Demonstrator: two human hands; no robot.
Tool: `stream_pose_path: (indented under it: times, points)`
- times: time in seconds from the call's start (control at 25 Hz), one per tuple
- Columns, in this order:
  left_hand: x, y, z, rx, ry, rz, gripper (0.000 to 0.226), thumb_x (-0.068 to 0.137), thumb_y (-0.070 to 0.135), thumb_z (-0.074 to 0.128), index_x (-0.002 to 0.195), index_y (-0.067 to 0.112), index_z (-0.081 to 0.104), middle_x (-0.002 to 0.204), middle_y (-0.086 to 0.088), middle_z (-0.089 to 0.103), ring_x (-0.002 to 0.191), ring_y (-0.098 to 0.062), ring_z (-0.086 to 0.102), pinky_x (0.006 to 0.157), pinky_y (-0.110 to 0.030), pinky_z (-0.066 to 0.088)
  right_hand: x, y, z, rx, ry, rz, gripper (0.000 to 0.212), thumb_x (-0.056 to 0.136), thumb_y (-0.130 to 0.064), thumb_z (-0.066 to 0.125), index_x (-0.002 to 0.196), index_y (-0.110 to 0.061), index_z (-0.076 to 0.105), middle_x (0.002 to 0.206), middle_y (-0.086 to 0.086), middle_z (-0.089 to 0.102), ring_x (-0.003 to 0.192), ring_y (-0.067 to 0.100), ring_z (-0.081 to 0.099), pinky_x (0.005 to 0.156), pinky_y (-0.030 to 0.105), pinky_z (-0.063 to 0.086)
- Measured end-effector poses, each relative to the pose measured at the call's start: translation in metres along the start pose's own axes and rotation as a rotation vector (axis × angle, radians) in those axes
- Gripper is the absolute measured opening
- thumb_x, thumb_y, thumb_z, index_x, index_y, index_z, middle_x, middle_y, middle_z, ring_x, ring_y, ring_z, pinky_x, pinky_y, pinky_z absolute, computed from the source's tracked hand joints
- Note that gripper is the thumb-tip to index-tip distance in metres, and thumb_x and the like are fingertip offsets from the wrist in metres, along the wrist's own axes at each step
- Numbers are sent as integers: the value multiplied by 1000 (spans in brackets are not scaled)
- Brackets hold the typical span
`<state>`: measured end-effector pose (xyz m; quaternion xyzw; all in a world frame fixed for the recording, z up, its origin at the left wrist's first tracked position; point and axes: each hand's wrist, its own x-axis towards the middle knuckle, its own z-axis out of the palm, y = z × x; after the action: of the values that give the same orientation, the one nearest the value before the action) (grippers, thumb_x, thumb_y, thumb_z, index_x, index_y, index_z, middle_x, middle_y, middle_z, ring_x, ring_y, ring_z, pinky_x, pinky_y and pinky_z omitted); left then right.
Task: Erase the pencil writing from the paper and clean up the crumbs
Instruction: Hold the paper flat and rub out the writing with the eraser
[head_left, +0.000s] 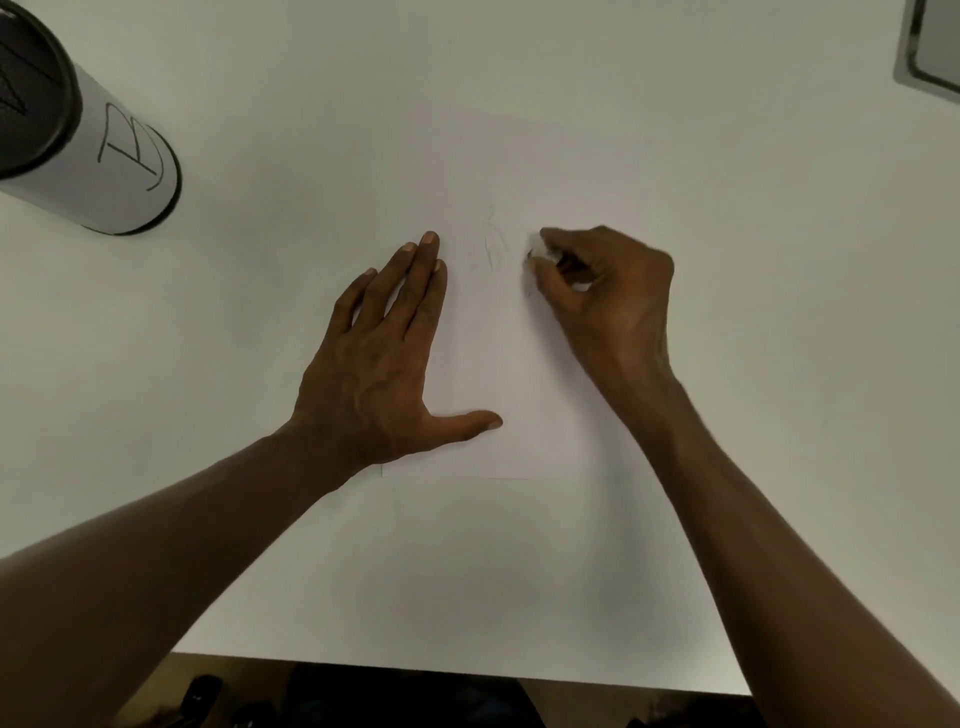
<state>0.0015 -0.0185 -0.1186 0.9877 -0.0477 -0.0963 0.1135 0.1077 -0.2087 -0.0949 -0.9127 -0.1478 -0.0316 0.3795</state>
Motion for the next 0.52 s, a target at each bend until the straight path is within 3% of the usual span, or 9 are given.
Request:
stream_pose_path:
  times: [0.12, 0.32, 0.52]
  points:
    - [-3, 0, 1, 2, 2, -3, 131, 74, 96, 33, 161, 0, 16, 172, -14, 6, 159, -28, 7, 126, -42, 6, -48, -26, 3, -16, -169, -67, 14, 86, -7, 75, 99, -3, 76, 79, 8, 73, 66, 20, 66, 65, 38, 56]
    - [0, 1, 0, -7, 0, 7, 132, 73, 97, 34, 161, 1, 15, 172, -13, 5, 159, -27, 5, 127, -43, 6, 9, 8, -7, -11, 20, -16, 13, 87, -9, 72, 98, -4, 77, 77, 10, 73, 67, 24, 67, 65, 43, 55]
    - [-3, 0, 2, 3, -2, 0, 131, 73, 97, 32, 161, 1, 15, 172, -14, 5, 159, -27, 6, 126, -39, 1, -42, -19, -1, 6, -161, -10, 16, 85, -8, 76, 101, -4, 76, 81, 7, 73, 68, 18, 67, 68, 29, 55]
